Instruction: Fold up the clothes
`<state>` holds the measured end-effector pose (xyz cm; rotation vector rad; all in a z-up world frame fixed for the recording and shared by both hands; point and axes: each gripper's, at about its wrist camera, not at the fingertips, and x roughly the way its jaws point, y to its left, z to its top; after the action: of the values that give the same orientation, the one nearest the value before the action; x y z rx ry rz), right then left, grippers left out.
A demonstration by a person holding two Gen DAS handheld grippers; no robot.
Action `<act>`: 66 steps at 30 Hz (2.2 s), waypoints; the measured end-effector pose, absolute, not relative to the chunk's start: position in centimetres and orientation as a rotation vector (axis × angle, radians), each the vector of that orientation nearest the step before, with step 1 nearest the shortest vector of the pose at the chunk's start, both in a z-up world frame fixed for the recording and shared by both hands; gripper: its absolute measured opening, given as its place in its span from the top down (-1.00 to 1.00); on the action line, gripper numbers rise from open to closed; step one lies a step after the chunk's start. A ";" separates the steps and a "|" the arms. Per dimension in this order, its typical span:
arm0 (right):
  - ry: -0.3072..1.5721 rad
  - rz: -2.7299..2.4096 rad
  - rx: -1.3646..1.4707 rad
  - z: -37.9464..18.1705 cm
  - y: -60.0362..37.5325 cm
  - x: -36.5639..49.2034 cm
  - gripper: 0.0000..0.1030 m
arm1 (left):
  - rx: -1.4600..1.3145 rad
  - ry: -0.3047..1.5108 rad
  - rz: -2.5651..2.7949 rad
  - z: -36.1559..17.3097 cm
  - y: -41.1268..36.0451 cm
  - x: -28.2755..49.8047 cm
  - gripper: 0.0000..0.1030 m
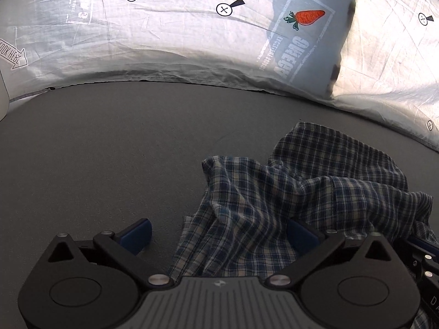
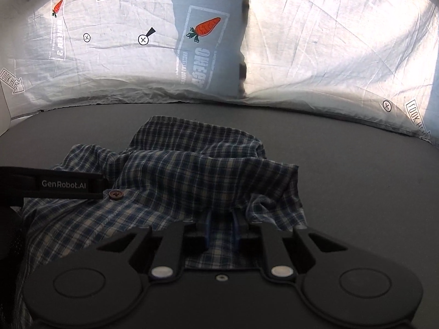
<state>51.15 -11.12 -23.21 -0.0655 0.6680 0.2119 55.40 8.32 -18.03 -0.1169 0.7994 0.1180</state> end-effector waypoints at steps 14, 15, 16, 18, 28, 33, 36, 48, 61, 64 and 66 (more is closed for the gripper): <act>0.757 0.202 0.059 -23.5 -15.5 52.4 -0.68 | -0.123 0.923 -0.146 -17.0 11.1 56.4 -1.00; 0.762 0.213 0.075 -23.6 -15.7 52.9 -0.68 | -0.132 0.920 -0.152 -17.0 11.2 56.4 -1.00; 0.766 0.225 0.092 -23.7 -15.8 53.3 -0.68 | -0.143 0.919 -0.165 -17.0 11.3 56.4 -1.00; 0.775 0.249 0.126 -23.8 -16.0 54.3 -0.73 | -0.177 0.919 -0.198 -16.9 11.5 56.3 -1.00; 0.826 0.446 0.269 -23.7 -15.4 57.1 -0.67 | -0.564 0.920 -0.371 -17.4 13.0 56.4 -0.98; 0.861 0.481 0.412 -23.8 -16.3 56.9 -0.33 | -0.796 0.932 -0.471 -18.8 13.6 55.9 -0.97; 0.886 0.505 0.502 -23.8 -17.3 56.3 0.19 | -0.832 0.946 -0.476 -19.1 13.6 55.4 -0.80; 0.803 0.452 0.806 -19.5 -20.2 47.4 0.54 | -0.789 0.915 -0.527 -14.1 12.2 48.3 0.11; 0.421 0.385 0.872 -8.0 -26.7 31.1 0.55 | -0.648 0.630 -0.836 -2.9 6.5 39.1 0.17; 0.354 0.327 0.873 -5.9 -29.0 27.3 0.55 | -0.635 0.593 -0.935 -1.5 4.0 37.6 0.17; 0.322 0.279 0.871 -4.5 -30.7 24.7 0.55 | -0.639 0.588 -0.995 -0.9 2.0 36.7 0.17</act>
<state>24.65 -30.68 -4.51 0.8707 0.3223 0.2790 36.68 1.99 -0.95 -0.6394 0.5877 -0.9948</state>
